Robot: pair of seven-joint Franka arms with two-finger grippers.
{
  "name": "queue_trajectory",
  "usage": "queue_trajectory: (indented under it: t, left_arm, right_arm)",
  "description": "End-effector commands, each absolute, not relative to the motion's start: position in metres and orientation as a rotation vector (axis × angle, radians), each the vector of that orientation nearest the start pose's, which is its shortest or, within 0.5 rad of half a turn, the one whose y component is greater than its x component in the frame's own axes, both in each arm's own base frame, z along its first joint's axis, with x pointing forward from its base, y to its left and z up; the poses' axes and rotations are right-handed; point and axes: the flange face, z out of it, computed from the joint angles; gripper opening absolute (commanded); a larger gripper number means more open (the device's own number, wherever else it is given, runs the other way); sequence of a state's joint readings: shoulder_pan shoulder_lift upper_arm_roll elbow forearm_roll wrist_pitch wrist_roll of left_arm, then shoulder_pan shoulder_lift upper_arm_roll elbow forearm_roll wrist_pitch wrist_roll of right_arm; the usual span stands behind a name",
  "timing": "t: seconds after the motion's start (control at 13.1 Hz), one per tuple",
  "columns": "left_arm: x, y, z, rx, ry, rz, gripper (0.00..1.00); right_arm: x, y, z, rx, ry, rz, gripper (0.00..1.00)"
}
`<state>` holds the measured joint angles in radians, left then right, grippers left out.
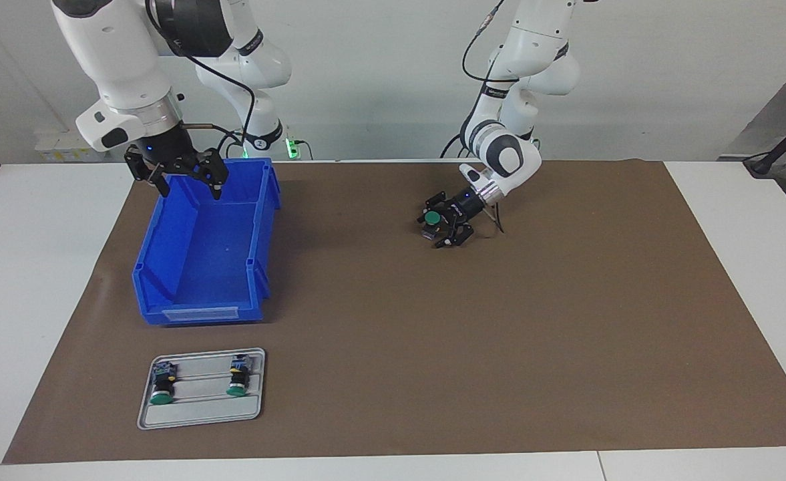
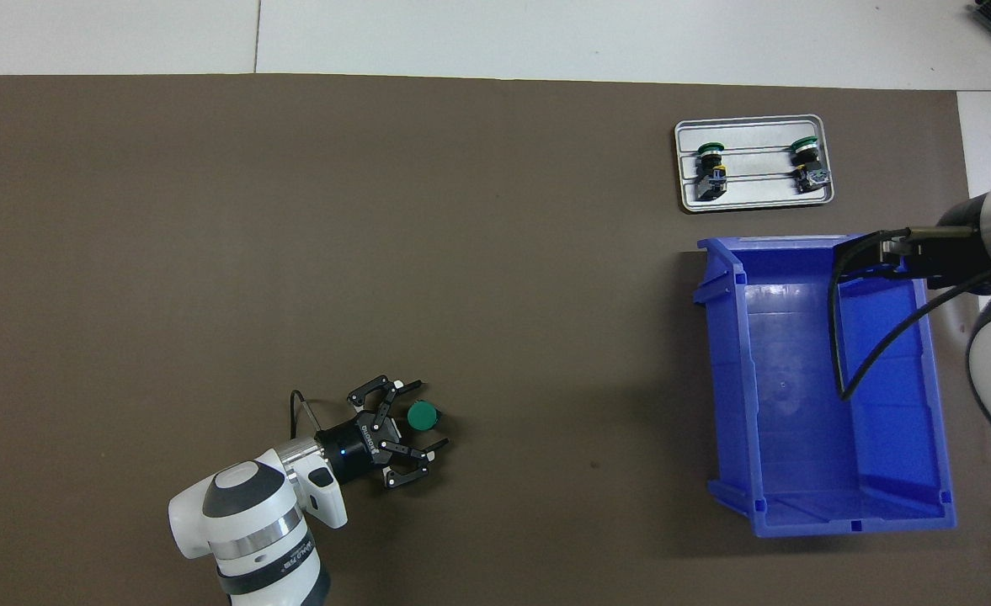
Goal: Place and press button with both arms
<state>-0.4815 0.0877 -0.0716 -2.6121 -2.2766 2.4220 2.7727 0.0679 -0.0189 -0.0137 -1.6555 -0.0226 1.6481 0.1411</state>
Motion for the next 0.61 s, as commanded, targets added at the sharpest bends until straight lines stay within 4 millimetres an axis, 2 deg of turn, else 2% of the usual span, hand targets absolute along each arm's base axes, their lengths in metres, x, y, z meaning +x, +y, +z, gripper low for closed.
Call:
queue_trajectory:
  t: [0.0, 0.53]
  left_arm:
    - [0.364, -0.152, 0.162, 2.213, -1.513, 1.031, 0.99]
    - [0.372, -0.158, 0.187, 2.35, -1.659, 0.926, 0.99]
  right_arm:
    - [0.55, 0.026, 0.602, -3.155, 0.122, -0.007, 1.0]
    - [0.55, 0.026, 0.602, -3.155, 0.122, -0.007, 1.0]
